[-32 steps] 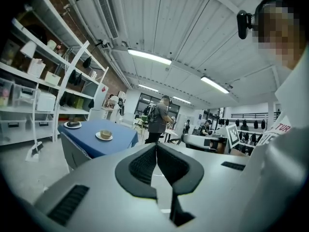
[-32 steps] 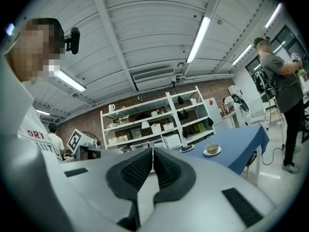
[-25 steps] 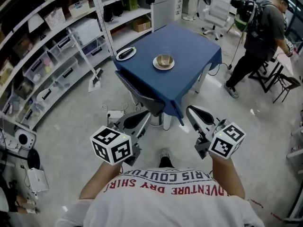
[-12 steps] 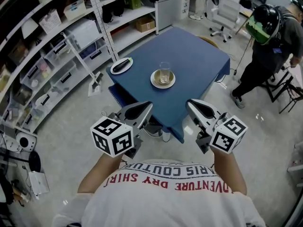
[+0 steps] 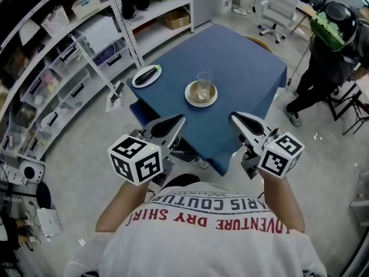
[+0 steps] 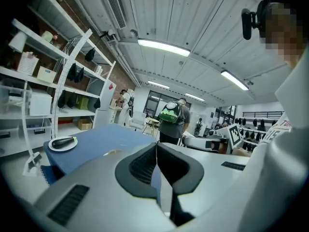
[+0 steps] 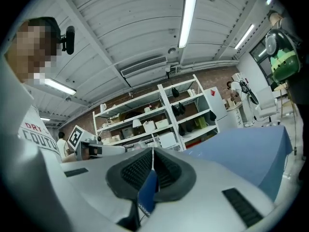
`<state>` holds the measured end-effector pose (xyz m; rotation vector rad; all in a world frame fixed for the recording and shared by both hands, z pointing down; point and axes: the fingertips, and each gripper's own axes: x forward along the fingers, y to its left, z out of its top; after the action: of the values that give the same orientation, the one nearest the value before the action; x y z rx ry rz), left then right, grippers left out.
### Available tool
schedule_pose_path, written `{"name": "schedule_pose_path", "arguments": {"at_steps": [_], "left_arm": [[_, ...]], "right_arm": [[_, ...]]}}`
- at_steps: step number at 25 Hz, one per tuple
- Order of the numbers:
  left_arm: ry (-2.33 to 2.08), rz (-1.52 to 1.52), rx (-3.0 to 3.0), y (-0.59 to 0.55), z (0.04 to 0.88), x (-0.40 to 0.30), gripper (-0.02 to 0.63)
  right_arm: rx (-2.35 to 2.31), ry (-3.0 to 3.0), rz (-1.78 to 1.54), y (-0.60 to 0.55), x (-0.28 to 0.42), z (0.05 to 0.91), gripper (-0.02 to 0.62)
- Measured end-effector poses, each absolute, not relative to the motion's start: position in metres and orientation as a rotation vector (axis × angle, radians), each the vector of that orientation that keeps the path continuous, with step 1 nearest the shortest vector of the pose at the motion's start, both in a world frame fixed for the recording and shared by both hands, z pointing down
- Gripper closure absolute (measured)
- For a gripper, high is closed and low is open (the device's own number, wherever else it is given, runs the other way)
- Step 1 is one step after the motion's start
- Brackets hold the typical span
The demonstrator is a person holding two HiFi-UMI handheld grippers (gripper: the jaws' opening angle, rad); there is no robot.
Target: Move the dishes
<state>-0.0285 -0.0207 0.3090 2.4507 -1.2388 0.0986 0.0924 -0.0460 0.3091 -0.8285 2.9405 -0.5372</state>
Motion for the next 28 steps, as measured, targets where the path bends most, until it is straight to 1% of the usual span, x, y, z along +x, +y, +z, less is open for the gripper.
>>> {"name": "schedule_pose_path", "arguments": {"at_steps": [6,10,13,15,16,18,24,28], "left_arm": [[-1.192,0.126,2.421,-0.061,0.323,-0.041,0.578],[-1.167,0.156,2.406,-0.095,0.324,-0.059,0.578],[-1.147,0.164,2.401,-0.115,0.329,-0.070,0.578],[-1.136,0.169,2.399,-0.125,0.334,-0.074,0.578],[-1.131,0.174,2.401,-0.130,0.338,-0.075,0.578],[-1.119,0.181,2.407,-0.140,0.344,-0.077,0.578],[-1.081,0.208,2.398,-0.162,0.366,-0.092,0.578],[-1.079,0.226,2.365,-0.169,0.384,-0.104,0.578]], "right_arm": [[-0.927,2.950,-0.535,-0.085,0.091,0.321,0.558],[-0.989,2.947,-0.559,-0.116,0.086,0.325,0.443],[-1.018,2.948,-0.580,-0.134,0.080,0.334,0.398],[-1.017,2.956,-0.593,-0.143,0.077,0.341,0.344],[-1.019,2.963,-0.590,-0.147,0.075,0.345,0.328],[-1.038,2.987,-0.568,-0.156,0.071,0.354,0.310],[-1.101,3.113,-0.466,-0.182,0.039,0.387,0.286],[-1.208,3.137,-0.453,-0.205,0.025,0.418,0.267]]}}
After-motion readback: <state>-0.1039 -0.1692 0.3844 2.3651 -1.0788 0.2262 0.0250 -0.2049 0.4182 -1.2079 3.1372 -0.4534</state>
